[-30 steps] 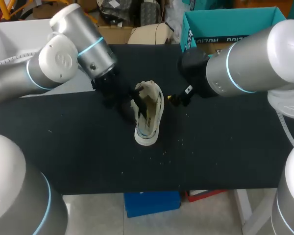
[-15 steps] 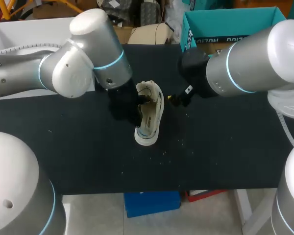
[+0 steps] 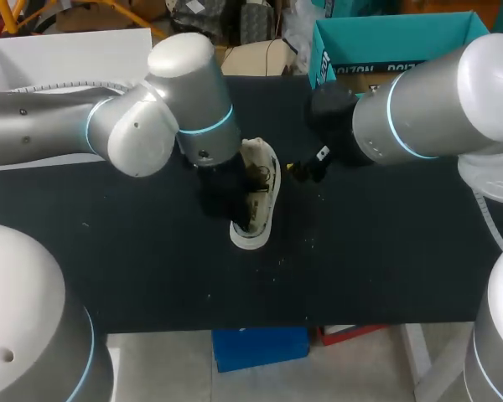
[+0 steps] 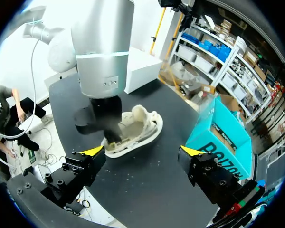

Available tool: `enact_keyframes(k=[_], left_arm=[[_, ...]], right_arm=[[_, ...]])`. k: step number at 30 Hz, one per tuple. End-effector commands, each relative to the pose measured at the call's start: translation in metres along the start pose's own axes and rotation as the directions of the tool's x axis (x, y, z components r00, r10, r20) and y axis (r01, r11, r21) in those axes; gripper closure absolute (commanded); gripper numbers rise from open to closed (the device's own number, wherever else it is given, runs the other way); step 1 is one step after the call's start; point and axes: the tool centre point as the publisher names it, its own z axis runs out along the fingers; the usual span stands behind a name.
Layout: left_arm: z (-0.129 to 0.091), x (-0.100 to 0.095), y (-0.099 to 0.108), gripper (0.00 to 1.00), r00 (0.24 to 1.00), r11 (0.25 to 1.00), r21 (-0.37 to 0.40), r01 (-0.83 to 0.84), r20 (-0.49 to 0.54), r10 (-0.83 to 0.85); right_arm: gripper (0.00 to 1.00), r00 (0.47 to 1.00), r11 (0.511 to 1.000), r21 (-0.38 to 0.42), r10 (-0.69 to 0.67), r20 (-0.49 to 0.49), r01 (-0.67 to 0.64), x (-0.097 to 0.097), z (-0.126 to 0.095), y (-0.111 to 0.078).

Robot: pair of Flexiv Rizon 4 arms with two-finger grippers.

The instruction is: Take the shoe out of the shoebox, open the shoe tongue, remove and reinsert the insole, then place the shoe into the shoebox

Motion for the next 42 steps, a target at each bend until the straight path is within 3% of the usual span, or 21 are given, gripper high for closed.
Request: enact_keyframes(k=[1, 7, 12, 17, 22, 24, 29, 32, 36, 42], left_arm=[[0.013, -0.004, 0.002, 1.00, 1.000, 1.000, 0.006, 0.002, -0.009, -0.002], [0.006, -0.006, 0.000, 1.00, 1.000, 1.000, -0.002, -0.007, -0.006, 0.007], [-0.031, -0.011, -0.004, 1.00, 0.997, 0.999, 0.011, 0.035, 0.065, -0.035], [-0.071, -0.004, -0.006, 1.00, 0.961, 0.978, 0.089, 0.190, 0.188, -0.204], [-0.110, 0.017, 0.010, 1.00, 0.813, 0.881, 0.172, 0.441, 0.340, -0.473], [-0.121, 0.028, 0.019, 1.00, 0.719, 0.815, 0.205, 0.542, 0.390, -0.576], [-0.139, 0.049, 0.046, 1.00, 0.495, 0.657, 0.267, 0.705, 0.479, -0.725], [-0.144, 0.057, 0.060, 1.00, 0.408, 0.579, 0.263, 0.772, 0.493, -0.768], [-0.146, 0.060, 0.078, 1.00, 0.362, 0.516, 0.226, 0.826, 0.489, -0.794], [-0.139, 0.063, 0.109, 1.00, 0.394, 0.498, 0.126, 0.858, 0.461, -0.795]], right_arm=[[0.00, 1.000, 1.000, 0.000, 0.001, -0.001, -0.001, 0.000, 0.001, 0.000], [0.00, 1.000, 1.000, 0.000, 0.001, -0.001, -0.001, 0.000, 0.001, 0.000], [0.00, 1.000, 1.000, 0.000, 0.001, -0.001, -0.001, 0.000, 0.001, 0.000], [0.00, 1.000, 1.000, 0.000, 0.001, -0.001, -0.001, 0.000, 0.001, 0.000], [0.00, 1.000, 1.000, 0.000, 0.001, -0.001, -0.001, 0.000, 0.001, 0.000], [0.00, 1.000, 1.000, 0.000, 0.001, -0.001, -0.001, 0.000, 0.001, 0.000], [0.00, 1.000, 1.000, 0.000, 0.001, -0.001, -0.001, 0.000, 0.001, 0.000], [0.00, 1.000, 1.000, 0.000, 0.001, -0.001, -0.001, 0.000, 0.001, 0.000], [0.00, 1.000, 1.000, 0.000, 0.001, -0.001, -0.001, 0.000, 0.001, 0.000], [0.00, 1.000, 1.000, 0.000, 0.001, -0.001, -0.001, 0.000, 0.001, 0.000]])
